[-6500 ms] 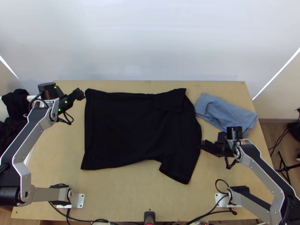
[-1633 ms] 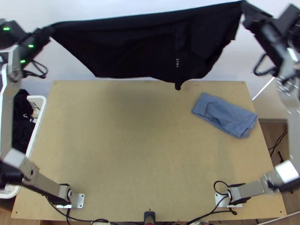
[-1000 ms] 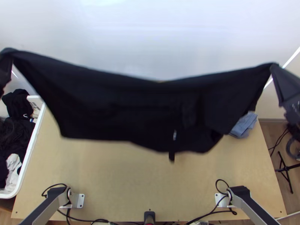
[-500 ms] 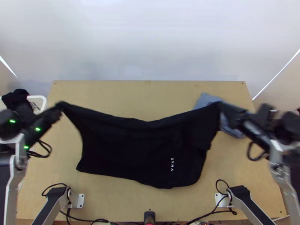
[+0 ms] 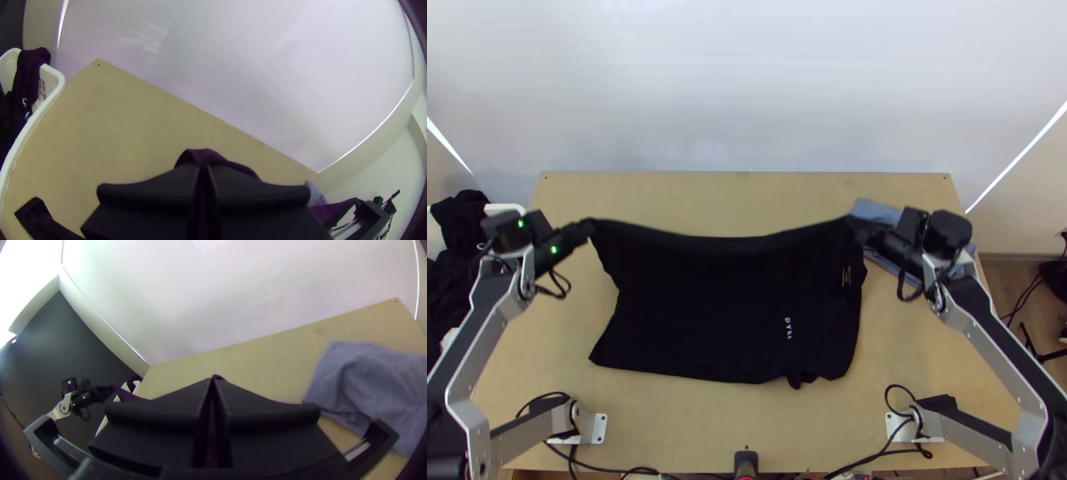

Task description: Fold the t-shirt

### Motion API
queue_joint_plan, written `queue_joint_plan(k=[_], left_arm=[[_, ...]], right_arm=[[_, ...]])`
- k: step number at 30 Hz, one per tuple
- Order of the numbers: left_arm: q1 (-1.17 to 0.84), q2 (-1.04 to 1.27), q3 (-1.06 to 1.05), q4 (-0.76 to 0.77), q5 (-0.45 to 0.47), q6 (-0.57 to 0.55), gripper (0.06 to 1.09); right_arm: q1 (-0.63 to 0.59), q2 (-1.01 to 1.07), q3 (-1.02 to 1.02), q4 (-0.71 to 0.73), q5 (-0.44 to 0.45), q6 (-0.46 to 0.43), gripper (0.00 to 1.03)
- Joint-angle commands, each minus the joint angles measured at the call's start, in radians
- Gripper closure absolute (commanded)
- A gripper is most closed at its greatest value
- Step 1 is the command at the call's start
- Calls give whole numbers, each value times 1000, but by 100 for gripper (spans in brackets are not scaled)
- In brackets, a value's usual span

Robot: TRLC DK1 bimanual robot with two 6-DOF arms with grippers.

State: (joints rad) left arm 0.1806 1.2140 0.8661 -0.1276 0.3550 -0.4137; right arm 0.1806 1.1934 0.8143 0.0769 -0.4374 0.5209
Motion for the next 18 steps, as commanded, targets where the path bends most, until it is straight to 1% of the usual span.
queue_joint_plan(k=[1,5,11,15,18], left_arm=[[-16,144,215,14,-22,-59,105],[-26,183,430,-1,-34,-96,105],[-24,332,784,-18,-73,-137,105],[-26,321,922,-52,-74,-178,105],[-27,246,969,-110,-67,-232,105]], right_arm=[[-9,132,214,61,26,31,100],[-18,198,491,18,35,42,100],[-40,371,869,-20,54,47,100],[-44,370,994,-65,57,82,100],[-47,293,1008,-108,52,108,100]])
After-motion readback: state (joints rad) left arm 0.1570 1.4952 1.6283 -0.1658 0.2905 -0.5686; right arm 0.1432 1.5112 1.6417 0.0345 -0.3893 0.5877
